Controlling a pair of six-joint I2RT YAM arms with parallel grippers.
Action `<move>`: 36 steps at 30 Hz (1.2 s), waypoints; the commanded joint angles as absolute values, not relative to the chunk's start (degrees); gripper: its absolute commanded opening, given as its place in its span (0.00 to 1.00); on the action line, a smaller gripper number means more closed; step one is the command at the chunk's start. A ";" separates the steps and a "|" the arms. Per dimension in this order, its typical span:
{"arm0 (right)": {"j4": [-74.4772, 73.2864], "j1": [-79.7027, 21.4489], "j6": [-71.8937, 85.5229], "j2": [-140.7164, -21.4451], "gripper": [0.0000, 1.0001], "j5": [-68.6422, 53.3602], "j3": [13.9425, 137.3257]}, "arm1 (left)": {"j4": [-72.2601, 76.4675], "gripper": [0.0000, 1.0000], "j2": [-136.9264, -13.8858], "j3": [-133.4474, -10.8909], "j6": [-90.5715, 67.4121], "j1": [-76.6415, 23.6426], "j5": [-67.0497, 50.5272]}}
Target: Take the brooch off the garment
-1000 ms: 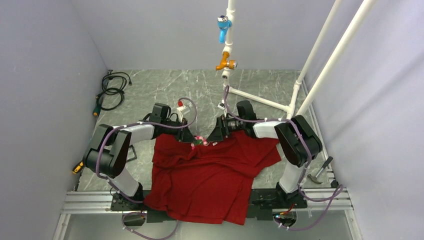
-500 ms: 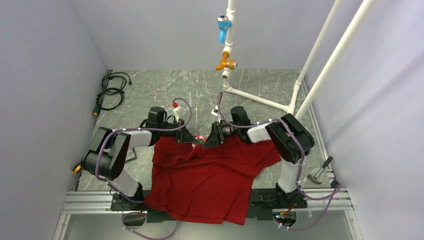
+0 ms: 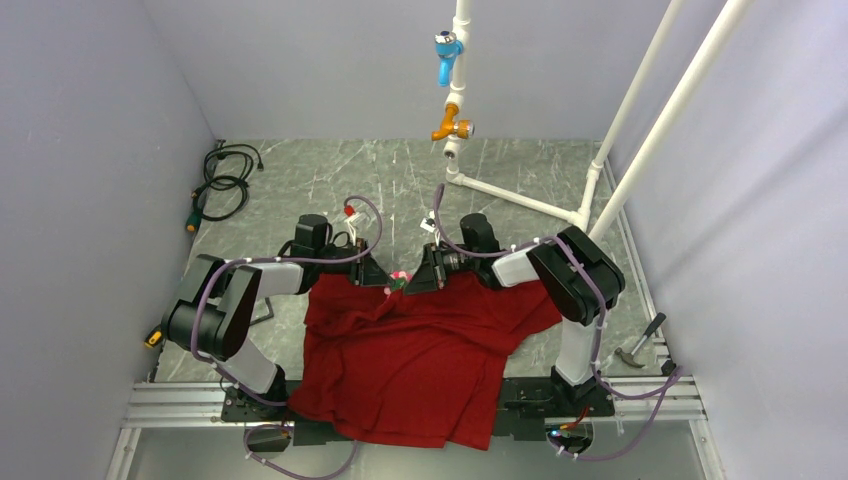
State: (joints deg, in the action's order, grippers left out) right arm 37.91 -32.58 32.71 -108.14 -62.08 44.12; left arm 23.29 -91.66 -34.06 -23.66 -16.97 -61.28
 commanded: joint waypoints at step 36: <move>44.80 -31.14 37.15 -107.36 0.00 -66.54 42.68 | 14.20 0.25 -89.42 -35.18 -14.89 -20.94 -59.32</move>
State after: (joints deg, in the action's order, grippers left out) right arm 40.66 -30.72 36.38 -108.55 -64.25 43.24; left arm 10.15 -87.13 -32.18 -13.23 -20.10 -59.86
